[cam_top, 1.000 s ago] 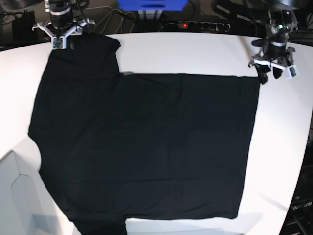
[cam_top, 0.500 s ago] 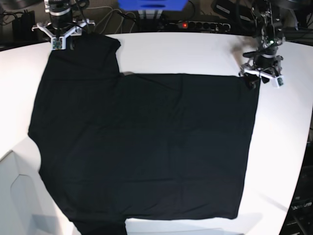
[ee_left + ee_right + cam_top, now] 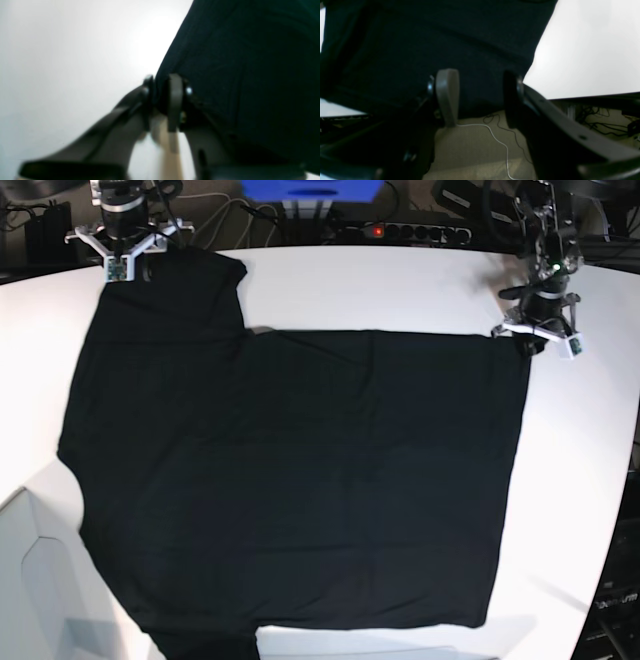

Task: Fold the T-shirt properly
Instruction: 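Grasp the black shirt's shoulder corners with left and right grippers, then lift the shoulder edge with both grippers and pull it toward the hem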

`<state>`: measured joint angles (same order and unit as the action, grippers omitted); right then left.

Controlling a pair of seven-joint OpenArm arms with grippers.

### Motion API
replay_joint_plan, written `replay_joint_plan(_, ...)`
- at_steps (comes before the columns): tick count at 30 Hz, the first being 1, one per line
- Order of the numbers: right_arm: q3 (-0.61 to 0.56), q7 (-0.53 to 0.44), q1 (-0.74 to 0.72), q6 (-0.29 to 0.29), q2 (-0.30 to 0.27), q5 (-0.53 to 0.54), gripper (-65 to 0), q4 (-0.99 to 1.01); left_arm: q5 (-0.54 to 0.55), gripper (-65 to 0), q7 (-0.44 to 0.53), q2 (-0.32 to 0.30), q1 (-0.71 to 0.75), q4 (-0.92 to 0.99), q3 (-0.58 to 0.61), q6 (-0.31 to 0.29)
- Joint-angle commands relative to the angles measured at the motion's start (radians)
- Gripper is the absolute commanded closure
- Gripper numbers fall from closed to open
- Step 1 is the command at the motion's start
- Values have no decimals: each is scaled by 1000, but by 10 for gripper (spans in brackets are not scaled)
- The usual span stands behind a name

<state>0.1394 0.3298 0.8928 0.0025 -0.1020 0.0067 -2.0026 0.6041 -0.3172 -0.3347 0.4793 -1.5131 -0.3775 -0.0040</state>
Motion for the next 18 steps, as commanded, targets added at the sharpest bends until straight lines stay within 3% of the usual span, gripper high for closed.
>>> replay_joint_plan(1, 6, -18, 9, 6, -5, -6, -294, -14, 6, -40, -17, -8, 8, -7, -2, -3)
replay_joint_plan(2, 6, -18, 9, 6, -5, -6, -294, -14, 6, 0, -17, -8, 8, -7, -2, -3)
replay_joint_plan(18, 110, -18, -79, 6, -5, -4, -369, 18, 7, 0, -17, -8, 45, -56, -11, -3)
